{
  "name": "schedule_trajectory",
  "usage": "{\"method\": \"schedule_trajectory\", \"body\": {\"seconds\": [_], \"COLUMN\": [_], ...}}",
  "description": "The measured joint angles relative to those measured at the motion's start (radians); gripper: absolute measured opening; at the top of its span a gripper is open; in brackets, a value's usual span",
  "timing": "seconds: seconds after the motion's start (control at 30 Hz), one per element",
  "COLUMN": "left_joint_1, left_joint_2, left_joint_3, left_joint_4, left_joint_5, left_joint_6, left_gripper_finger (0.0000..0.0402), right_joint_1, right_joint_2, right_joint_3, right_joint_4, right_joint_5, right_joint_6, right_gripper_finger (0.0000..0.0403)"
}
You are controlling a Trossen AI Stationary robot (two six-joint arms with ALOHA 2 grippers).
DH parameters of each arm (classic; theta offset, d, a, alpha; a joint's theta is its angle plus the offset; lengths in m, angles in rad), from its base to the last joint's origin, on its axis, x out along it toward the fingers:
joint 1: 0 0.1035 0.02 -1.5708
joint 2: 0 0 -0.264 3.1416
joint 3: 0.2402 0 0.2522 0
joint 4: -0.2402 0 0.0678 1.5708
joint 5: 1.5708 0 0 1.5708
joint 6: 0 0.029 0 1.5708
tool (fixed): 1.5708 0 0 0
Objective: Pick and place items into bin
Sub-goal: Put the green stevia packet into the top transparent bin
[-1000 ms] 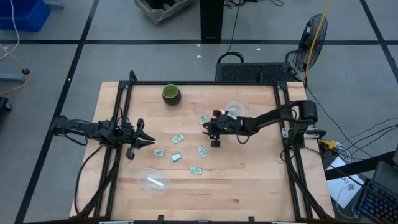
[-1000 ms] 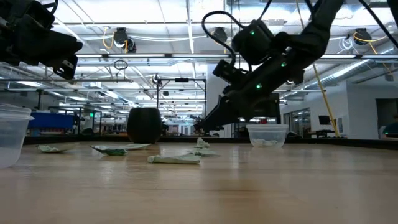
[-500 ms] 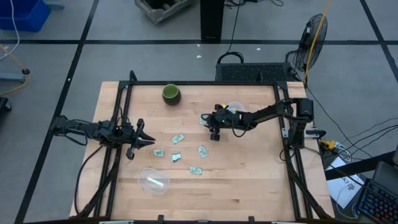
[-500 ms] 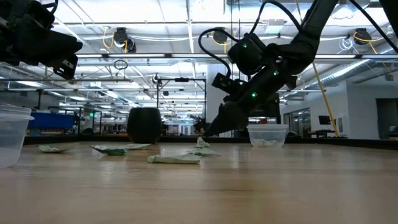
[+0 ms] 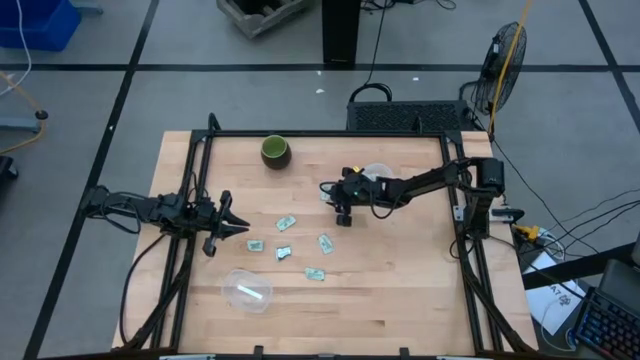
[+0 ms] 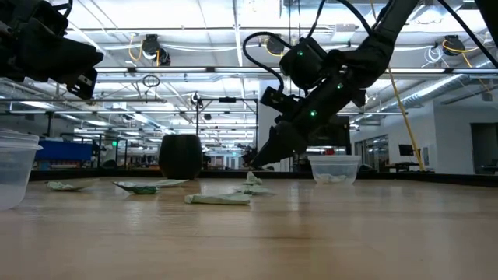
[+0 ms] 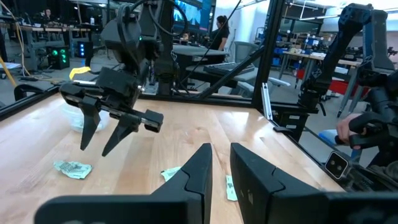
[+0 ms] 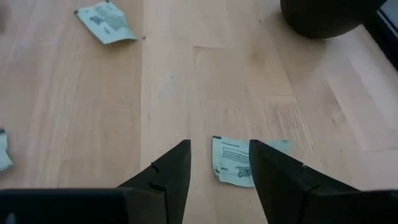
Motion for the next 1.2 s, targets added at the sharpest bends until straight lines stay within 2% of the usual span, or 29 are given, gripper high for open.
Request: {"method": "schedule_trajectory", "body": {"seconds": [0.4, 0.67, 0.87, 1.2], "left_joint_1": [0.000, 0.000, 0.000, 0.000], "left_joint_2": [0.000, 0.001, 0.001, 0.001], "left_joint_3": [0.000, 0.000, 0.000, 0.000], "left_joint_4": [-0.001, 0.000, 0.000, 0.000], "left_joint_5": [-0.001, 0.000, -0.007, -0.007], "left_joint_6": [0.000, 0.000, 0.000, 0.000], "left_gripper_finger": [0.0060, 0.0061, 0.0060, 0.0060], "right_joint_1": [-0.021, -0.022, -0.039, -0.042], "right_joint_2": [0.075, 0.130, 0.131, 0.129], "right_joint_3": [0.047, 0.086, 0.086, 0.085], "right_joint_4": [-0.078, -0.065, -0.097, -0.095], "right_joint_5": [-0.027, -0.024, -0.028, -0.028], "right_joint_6": [0.045, 0.048, 0.087, 0.101], "right_gripper_finger": [0.0156, 0.0149, 0.0124, 0.0057]}}
